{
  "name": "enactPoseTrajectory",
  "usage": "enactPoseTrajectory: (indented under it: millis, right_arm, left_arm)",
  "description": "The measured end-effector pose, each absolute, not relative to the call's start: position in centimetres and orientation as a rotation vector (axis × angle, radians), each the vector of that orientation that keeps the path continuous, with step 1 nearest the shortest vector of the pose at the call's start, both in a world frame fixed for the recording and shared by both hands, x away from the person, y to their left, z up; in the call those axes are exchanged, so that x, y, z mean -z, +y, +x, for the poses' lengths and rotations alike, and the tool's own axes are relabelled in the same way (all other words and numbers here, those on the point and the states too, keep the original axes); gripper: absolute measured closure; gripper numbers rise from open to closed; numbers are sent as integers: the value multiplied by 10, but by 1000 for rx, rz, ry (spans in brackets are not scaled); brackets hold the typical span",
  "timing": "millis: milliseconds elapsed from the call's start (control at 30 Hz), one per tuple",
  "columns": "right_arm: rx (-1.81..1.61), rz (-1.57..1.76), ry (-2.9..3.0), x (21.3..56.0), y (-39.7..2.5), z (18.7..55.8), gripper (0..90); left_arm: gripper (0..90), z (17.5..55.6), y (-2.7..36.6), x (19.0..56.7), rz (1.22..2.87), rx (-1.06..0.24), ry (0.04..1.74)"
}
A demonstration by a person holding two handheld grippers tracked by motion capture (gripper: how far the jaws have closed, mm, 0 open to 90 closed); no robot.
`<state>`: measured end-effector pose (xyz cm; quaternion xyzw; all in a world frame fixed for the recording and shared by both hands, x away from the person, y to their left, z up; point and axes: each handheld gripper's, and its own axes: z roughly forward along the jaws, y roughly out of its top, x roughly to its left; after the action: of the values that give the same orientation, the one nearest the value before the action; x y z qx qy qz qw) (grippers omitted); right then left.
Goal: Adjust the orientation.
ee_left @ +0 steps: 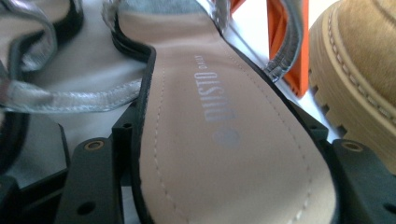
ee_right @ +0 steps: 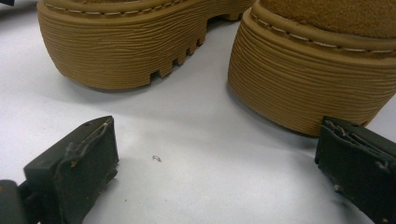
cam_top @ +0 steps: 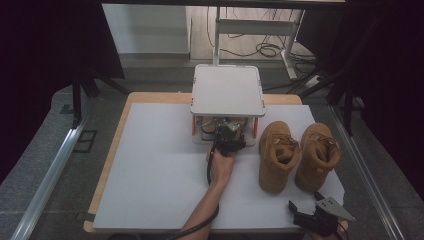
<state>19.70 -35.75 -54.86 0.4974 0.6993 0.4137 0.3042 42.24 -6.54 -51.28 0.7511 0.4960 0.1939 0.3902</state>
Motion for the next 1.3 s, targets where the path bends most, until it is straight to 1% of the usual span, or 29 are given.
enactPoseTrajectory:
  millis: [67, 133, 333, 500, 633, 733, 867, 1033, 1167, 1267, 1300]
  right_arm:
    - [-1095, 1317, 1852, 549, -357, 197, 0]
    - [-1096, 1318, 1853, 549, -357, 197, 0]
    - [-1096, 1317, 1853, 549, -357, 197, 0]
    - [-1097, 1318, 1853, 549, -357, 197, 0]
    - [-1097, 1319, 1851, 549, -357, 197, 0]
    - [-1096, 1318, 1852, 549, -357, 197, 0]
    - [-1097, 1318, 1852, 549, -357, 197, 0]
    - [-1096, 1317, 1851, 549, -357, 197, 0]
    - [-1096, 1317, 1851, 549, -357, 197, 0]
    - [-1095, 1319, 1851, 549, -357, 197, 0]
    - [-1095, 1319, 1851, 549, -357, 197, 0]
  left_arm:
    - [348, 422, -65, 513, 1911, -481, 1255]
    - [312, 422, -65, 512, 1909, -458, 1257]
    - [293, 415, -63, 510, 1927, -458, 1240]
    - [286, 405, -62, 504, 1969, -517, 1207]
    - [231, 397, -62, 502, 1981, -548, 1187]
    - [232, 391, -59, 502, 2006, -559, 1168]
    - [264, 384, -51, 500, 1985, -551, 1161]
    - [349, 372, -38, 496, 1978, -533, 1140]
    - [446, 365, -29, 493, 1973, -520, 1115]
    - [546, 361, -24, 492, 1968, -498, 1092]
    - [594, 361, -23, 492, 1972, -483, 1080]
